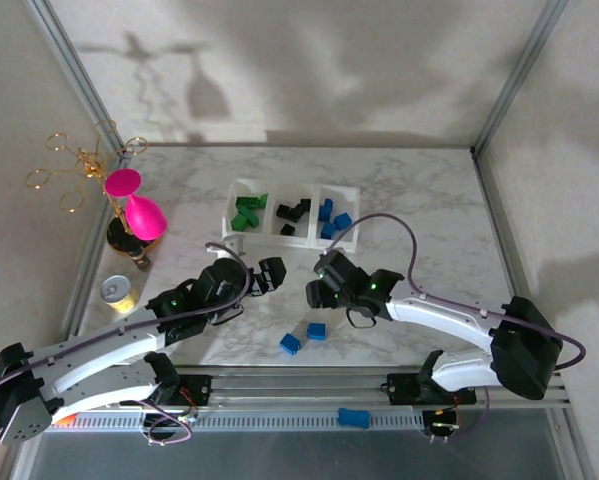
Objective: Sort the legos into containers by color
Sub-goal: Pick up the lego from the bottom-center of the table.
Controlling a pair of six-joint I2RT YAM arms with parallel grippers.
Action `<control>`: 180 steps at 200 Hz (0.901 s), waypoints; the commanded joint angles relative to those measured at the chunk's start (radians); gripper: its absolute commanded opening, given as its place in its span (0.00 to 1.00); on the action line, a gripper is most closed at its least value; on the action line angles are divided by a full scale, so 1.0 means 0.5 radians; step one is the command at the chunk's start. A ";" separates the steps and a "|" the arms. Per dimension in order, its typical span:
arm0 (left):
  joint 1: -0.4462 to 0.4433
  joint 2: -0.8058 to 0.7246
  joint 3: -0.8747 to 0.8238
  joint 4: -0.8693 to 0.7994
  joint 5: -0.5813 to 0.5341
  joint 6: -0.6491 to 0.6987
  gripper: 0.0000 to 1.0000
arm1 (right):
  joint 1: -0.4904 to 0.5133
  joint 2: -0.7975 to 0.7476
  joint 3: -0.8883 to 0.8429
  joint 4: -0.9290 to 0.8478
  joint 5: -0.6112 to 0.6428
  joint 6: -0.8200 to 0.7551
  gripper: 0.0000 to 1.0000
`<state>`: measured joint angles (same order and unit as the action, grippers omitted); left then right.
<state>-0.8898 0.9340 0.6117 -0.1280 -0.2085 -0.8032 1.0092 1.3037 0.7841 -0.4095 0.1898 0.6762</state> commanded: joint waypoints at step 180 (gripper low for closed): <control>-0.018 -0.147 -0.112 -0.183 -0.163 -0.106 1.00 | 0.464 0.352 -0.113 -0.049 0.185 0.660 0.57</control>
<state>-0.8898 0.8703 0.5724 -0.1959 -0.2592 -0.8425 1.2285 1.4742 0.7387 -0.4152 0.2436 0.9966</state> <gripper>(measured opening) 0.995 0.604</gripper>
